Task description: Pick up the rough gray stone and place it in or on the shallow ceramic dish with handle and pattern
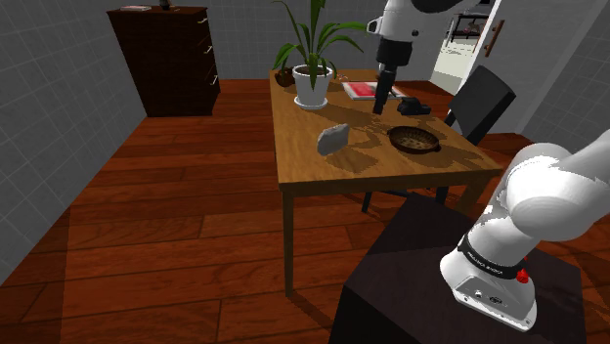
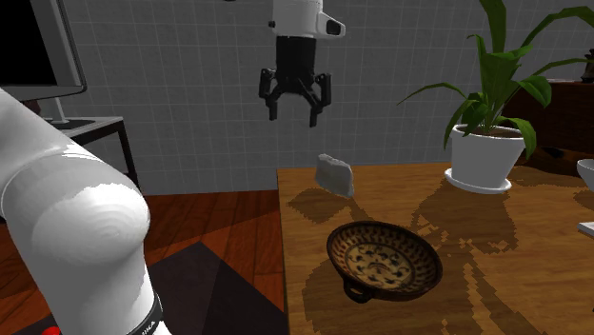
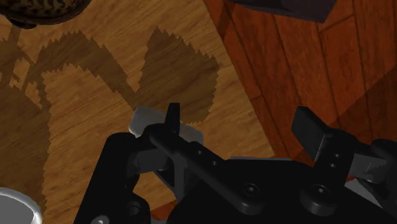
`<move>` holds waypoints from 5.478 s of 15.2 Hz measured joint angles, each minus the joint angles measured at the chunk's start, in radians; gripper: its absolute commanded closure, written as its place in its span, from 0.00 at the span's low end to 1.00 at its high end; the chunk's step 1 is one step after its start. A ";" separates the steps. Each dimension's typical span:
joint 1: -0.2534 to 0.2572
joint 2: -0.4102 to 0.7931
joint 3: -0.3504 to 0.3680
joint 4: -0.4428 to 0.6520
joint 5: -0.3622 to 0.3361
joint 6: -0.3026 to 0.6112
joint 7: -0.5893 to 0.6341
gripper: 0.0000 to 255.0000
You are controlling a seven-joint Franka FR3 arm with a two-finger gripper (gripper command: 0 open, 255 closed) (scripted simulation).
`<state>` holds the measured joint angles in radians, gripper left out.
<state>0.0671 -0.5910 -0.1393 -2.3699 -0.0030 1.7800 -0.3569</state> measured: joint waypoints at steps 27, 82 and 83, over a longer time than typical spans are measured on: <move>0.146 0.478 -0.103 0.046 -0.032 0.521 -0.645 0.00; -0.069 -0.024 -0.331 0.016 -0.239 0.087 -0.980 1.00; -0.080 -0.036 -0.346 0.017 -0.250 0.077 -1.002 1.00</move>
<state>-0.0131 -0.6274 -0.4857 -2.3533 -0.2531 1.8574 -1.3590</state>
